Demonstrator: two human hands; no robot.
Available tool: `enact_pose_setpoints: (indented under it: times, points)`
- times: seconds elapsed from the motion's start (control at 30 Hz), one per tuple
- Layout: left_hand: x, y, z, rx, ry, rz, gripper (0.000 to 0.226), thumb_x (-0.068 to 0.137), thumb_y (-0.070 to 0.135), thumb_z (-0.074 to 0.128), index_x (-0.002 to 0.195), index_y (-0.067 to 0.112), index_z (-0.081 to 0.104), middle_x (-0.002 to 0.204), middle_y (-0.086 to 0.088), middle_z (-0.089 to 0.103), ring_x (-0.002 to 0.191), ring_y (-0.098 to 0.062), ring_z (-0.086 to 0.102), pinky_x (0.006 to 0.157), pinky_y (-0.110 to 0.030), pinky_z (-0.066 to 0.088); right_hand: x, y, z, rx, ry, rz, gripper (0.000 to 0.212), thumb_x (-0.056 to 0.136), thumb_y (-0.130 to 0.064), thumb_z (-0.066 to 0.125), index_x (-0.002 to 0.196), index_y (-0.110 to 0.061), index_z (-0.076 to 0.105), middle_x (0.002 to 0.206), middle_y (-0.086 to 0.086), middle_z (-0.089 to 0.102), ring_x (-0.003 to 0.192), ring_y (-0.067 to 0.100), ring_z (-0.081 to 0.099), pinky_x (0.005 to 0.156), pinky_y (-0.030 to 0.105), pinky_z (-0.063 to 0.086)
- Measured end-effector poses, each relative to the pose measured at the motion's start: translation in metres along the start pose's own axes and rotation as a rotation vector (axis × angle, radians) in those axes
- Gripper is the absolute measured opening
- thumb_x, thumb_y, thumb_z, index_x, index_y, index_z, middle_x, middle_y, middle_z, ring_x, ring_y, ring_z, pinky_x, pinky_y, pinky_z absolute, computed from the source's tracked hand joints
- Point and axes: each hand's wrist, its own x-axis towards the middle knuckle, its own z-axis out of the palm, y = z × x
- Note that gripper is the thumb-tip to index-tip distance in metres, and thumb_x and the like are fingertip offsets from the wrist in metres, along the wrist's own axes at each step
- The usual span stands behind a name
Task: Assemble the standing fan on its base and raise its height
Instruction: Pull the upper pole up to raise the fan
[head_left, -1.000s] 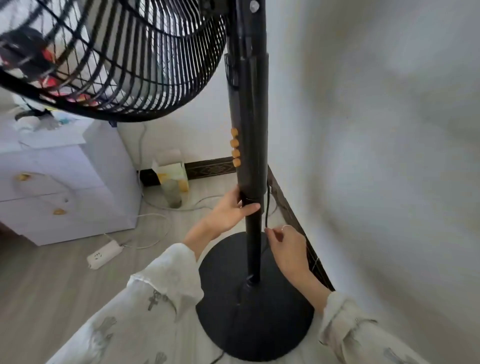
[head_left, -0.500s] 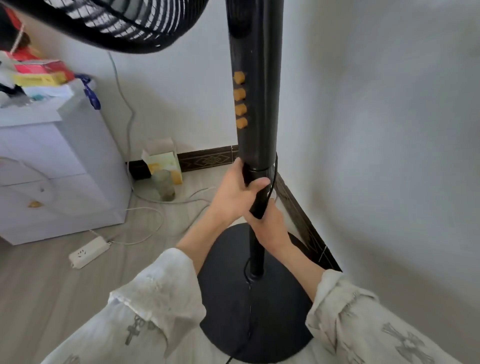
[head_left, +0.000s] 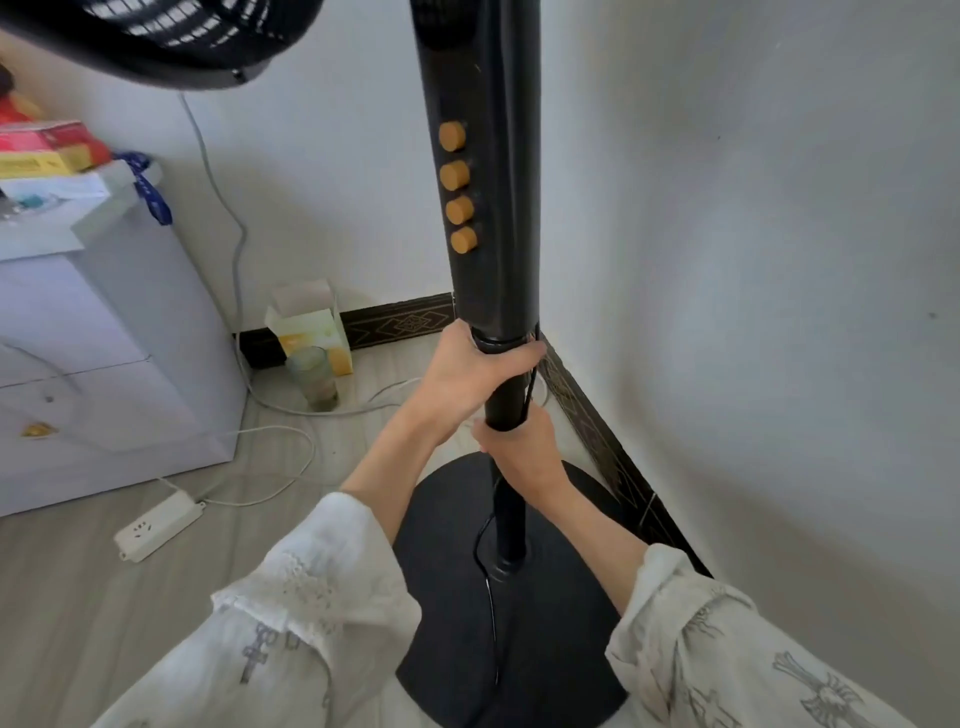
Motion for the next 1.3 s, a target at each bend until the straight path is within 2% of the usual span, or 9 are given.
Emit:
enact_pose_setpoints:
  times: [0.33,0.53,0.63,0.8,0.9,0.97,1.03,1.17,1.3]
  points:
    - [-0.007,-0.004,0.035,0.045,0.453,0.055,0.035,0.072,0.016,0.072,0.102,0.012,0.056,0.081,0.004,0.063,0.071,-0.005,0.062,0.054,-0.005,0.045,0.005,0.013,0.007,-0.049,0.012,-0.115,0.012,0.079,-0.01,0.06,0.072,-0.012,0.05,0.065,-0.005,0.052,0.057,0.006,0.049,0.048,0.009,0.039]
    - [-0.002,-0.005,-0.011,0.028,-0.134,-0.058,0.028,0.075,0.021,0.073,0.101,0.015,0.064,0.091,0.005,0.07,0.089,-0.007,0.065,0.077,-0.02,0.049,0.005,0.009,-0.011,-0.048,-0.148,-0.001,0.021,0.071,-0.03,0.069,0.073,-0.023,0.048,0.065,-0.006,0.054,0.054,0.005,0.052,0.051,0.017,0.042]
    - [-0.005,-0.014,-0.012,-0.009,-0.115,-0.042,0.035,0.075,0.025,0.072,0.106,0.013,0.062,0.096,0.002,0.069,0.094,-0.011,0.065,0.082,-0.024,0.048,-0.002,0.01,-0.034,-0.232,-0.295,-0.008,0.026,0.07,-0.05,0.07,0.074,-0.037,0.048,0.074,-0.015,0.056,0.063,-0.002,0.057,0.052,0.011,0.039]
    - [-0.008,-0.019,-0.005,-0.08,-0.069,-0.02,0.033,0.073,0.028,0.072,0.103,0.019,0.06,0.089,0.01,0.069,0.086,-0.006,0.065,0.075,-0.016,0.05,-0.003,0.016,-0.074,-0.53,-0.174,-0.088,0.015,0.083,-0.033,0.065,0.074,-0.022,0.06,0.074,-0.006,0.057,0.063,0.004,0.054,0.06,0.019,0.037]
    - [-0.012,-0.019,-0.003,-0.077,-0.066,-0.008,0.027,0.074,0.03,0.07,0.098,0.025,0.06,0.086,0.016,0.068,0.084,-0.002,0.064,0.073,-0.011,0.048,0.0,0.01,-0.082,-0.093,0.14,0.154,0.017,0.089,-0.023,0.059,0.08,-0.009,0.055,0.051,0.001,0.062,0.04,0.007,0.057,0.048,0.023,0.046]
    - [-0.016,-0.019,-0.002,-0.069,-0.052,-0.014,0.035,0.07,0.036,0.073,0.101,0.026,0.058,0.094,0.012,0.067,0.09,-0.003,0.063,0.077,-0.016,0.049,0.004,-0.002,-0.082,0.332,0.353,0.329,0.02,0.086,-0.018,0.061,0.075,-0.01,0.046,0.066,0.013,0.069,0.059,0.02,0.07,0.064,0.031,0.056]
    - [-0.018,-0.018,-0.002,-0.085,-0.049,-0.027,0.046,0.066,0.042,0.074,0.105,0.024,0.058,0.103,0.003,0.066,0.094,-0.005,0.062,0.079,-0.018,0.048,0.009,-0.005,-0.074,0.29,0.387,0.319,0.02,0.083,-0.022,0.062,0.076,-0.007,0.05,0.085,0.019,0.068,0.081,0.026,0.069,0.074,0.034,0.054]
    - [-0.019,-0.014,-0.006,-0.078,-0.05,-0.045,0.048,0.069,0.034,0.074,0.11,0.015,0.058,0.109,-0.008,0.065,0.103,-0.02,0.062,0.09,-0.031,0.048,0.004,-0.007,-0.059,-0.202,0.203,0.066,0.032,0.086,-0.024,0.058,0.114,-0.011,0.056,0.106,-0.007,0.052,0.1,0.007,0.048,0.085,0.019,0.037]
    - [-0.013,-0.011,-0.011,-0.025,-0.073,-0.059,0.04,0.073,0.027,0.074,0.107,0.014,0.059,0.108,-0.005,0.067,0.1,-0.016,0.064,0.085,-0.024,0.049,0.012,-0.014,-0.098,0.112,0.163,0.143,0.011,0.087,-0.019,0.056,0.095,-0.013,0.06,0.094,0.009,0.072,0.097,0.02,0.066,0.09,0.027,0.046]
